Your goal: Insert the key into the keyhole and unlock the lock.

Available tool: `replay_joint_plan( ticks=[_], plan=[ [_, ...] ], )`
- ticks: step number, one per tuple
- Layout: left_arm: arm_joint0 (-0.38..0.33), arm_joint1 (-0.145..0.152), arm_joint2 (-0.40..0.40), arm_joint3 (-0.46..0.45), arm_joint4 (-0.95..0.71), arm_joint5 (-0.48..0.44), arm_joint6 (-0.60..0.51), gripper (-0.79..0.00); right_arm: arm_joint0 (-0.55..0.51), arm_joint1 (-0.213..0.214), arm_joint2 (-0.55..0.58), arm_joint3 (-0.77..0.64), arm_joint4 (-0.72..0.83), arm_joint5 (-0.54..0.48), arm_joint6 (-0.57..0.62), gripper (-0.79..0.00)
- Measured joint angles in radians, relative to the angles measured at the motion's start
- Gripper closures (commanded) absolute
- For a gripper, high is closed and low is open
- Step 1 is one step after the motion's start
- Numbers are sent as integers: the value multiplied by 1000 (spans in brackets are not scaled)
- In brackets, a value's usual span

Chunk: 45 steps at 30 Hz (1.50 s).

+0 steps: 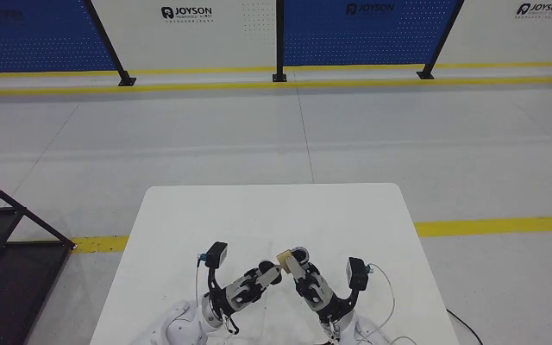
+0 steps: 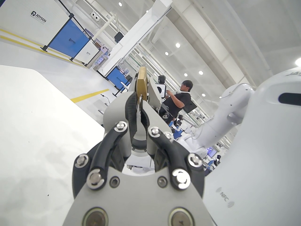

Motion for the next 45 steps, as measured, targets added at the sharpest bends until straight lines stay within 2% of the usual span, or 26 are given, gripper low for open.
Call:
replay_joint_plan(
  ticks=[12, 24, 40, 45],
  plan=[
    [-4, -2, -6, 4, 29, 0, 17, 0, -1, 0, -1, -1, -4, 1, 6, 0],
    [16, -16, -47, 2, 173, 8, 108, 0, -1, -1, -1, -3, -2, 13, 12, 0],
    [53, -46, -87, -23, 459, 130, 295, 0, -5, -3, 0, -6, -16, 32, 0, 0],
    [67, -54, -94, -37, 578, 199, 375, 0, -6, -3, 0, -8, -23, 42, -4, 0]
  ],
)
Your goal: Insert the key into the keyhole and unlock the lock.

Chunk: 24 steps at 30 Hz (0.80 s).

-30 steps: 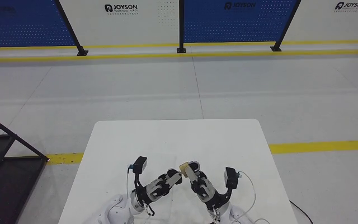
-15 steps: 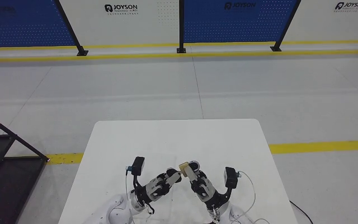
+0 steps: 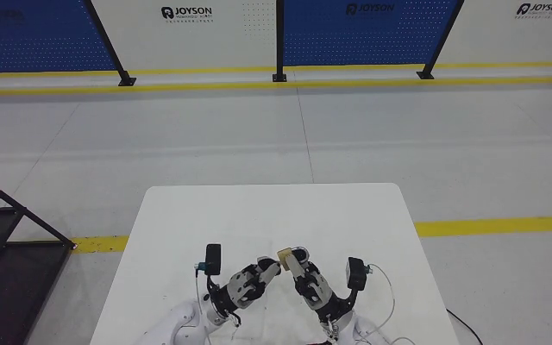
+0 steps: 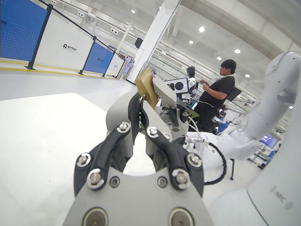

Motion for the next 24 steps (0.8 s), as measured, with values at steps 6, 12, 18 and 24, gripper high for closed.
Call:
replay_joint_plan(
  ticks=[6, 12, 18, 24],
  plan=[
    [15, -8, -1, -8, 142, 92, 105, 0, -1, -1, -1, -1, -3, 5, -4, 0],
    [31, -16, 5, -11, 315, 239, 222, 0, -1, -1, 0, 0, -5, 6, -9, 0],
    [33, -24, 25, 2, 422, 345, 305, 0, -1, -1, 0, -1, -5, 4, -10, 0],
    [31, -30, 32, 15, 490, 428, 381, 0, -3, -1, 0, -1, -5, 3, -10, 0]
  ],
)
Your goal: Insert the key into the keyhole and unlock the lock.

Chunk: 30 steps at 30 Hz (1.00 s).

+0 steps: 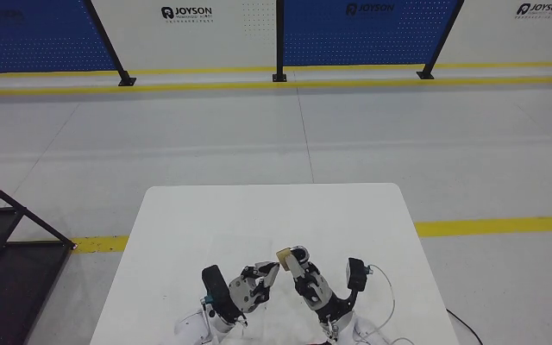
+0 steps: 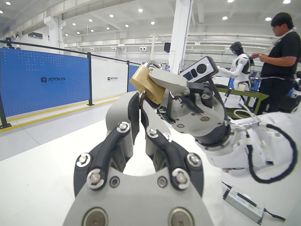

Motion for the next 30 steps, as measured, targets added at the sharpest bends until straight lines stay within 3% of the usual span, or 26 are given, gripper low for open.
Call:
replay_joint_plan(
  ticks=[14, 15, 16, 17, 19, 25, 30],
  plan=[
    [8, -8, 5, 3, 134, 193, 62, 0, -3, 0, 0, -2, -2, 0, -1, 0],
    [9, -9, 6, 3, 134, 194, 61, -154, -3, 0, 0, -2, -2, 0, -1, 0],
    [9, -9, 6, 3, 132, 194, 60, -523, -3, 0, 0, -3, -2, 0, -1, 0],
    [9, -10, 7, 4, 126, 189, 57, -785, -4, 0, 0, -3, -2, 0, -2, 0],
    [11, -10, 10, 5, 100, 161, 51, -785, -4, 0, 2, -3, -2, 0, -6, 0],
    [34, 7, -36, -20, -11, -40, -5, -785, -1, -1, 18, 9, 0, 30, -35, 0],
    [126, 56, -203, -84, -115, -267, -84, -785, 31, -3, 13, 46, 7, 79, 39, 0]
  ],
)
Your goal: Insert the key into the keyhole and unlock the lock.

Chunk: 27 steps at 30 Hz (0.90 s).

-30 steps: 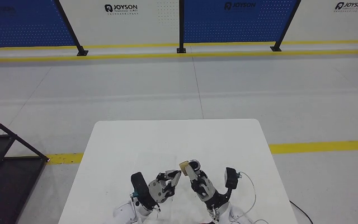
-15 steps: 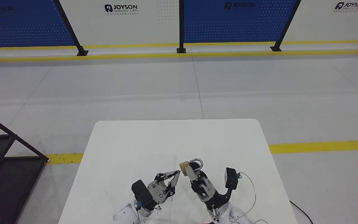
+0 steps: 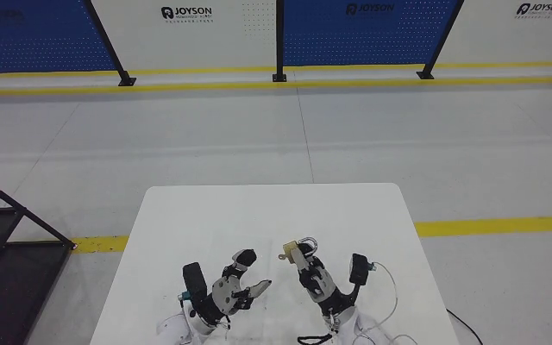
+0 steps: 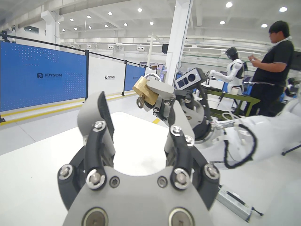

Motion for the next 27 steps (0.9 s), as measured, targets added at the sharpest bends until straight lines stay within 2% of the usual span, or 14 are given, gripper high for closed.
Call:
replay_joint_plan(
  ticks=[3, 5, 7, 9, 15, 18, 21, 22, 25, 26, 27],
  plan=[
    [80, 32, -150, -32, -65, -105, -59, -785, 52, -3, -30, 39, 28, 41, 164, 0],
    [137, 48, -253, -50, -99, -133, -98, -785, 96, -8, -62, 67, 39, 82, 298, 0],
    [180, 58, -324, -59, -127, -155, -135, -785, 134, -14, -94, 88, 43, 118, 409, 0],
    [213, 62, -384, -66, -153, -140, -162, -785, 174, -22, -135, 109, 45, 154, 518, 0],
    [216, 62, -390, -67, -155, -126, -163, -785, 280, -51, -247, 185, 64, 228, 773, 0],
    [216, 62, -390, -67, -155, -126, -163, -785, 325, -66, -286, 227, 72, 278, 847, 0],
    [216, 62, -390, -67, -155, -126, -163, -785, 358, -80, -314, 262, 81, 318, 870, 0],
    [216, 62, -390, -67, -155, -126, -163, -785, 366, -84, -319, 271, 84, 328, 869, -28],
    [216, 62, -390, -67, -155, -126, -163, -785, 386, -94, -334, 293, 83, 354, 863, -268],
    [216, 62, -390, -67, -155, -126, -163, -785, 392, -97, -340, 299, 76, 367, 865, -397],
    [216, 62, -390, -67, -155, -126, -163, -785, 395, -98, -345, 302, 70, 376, 868, -693]
  ],
)
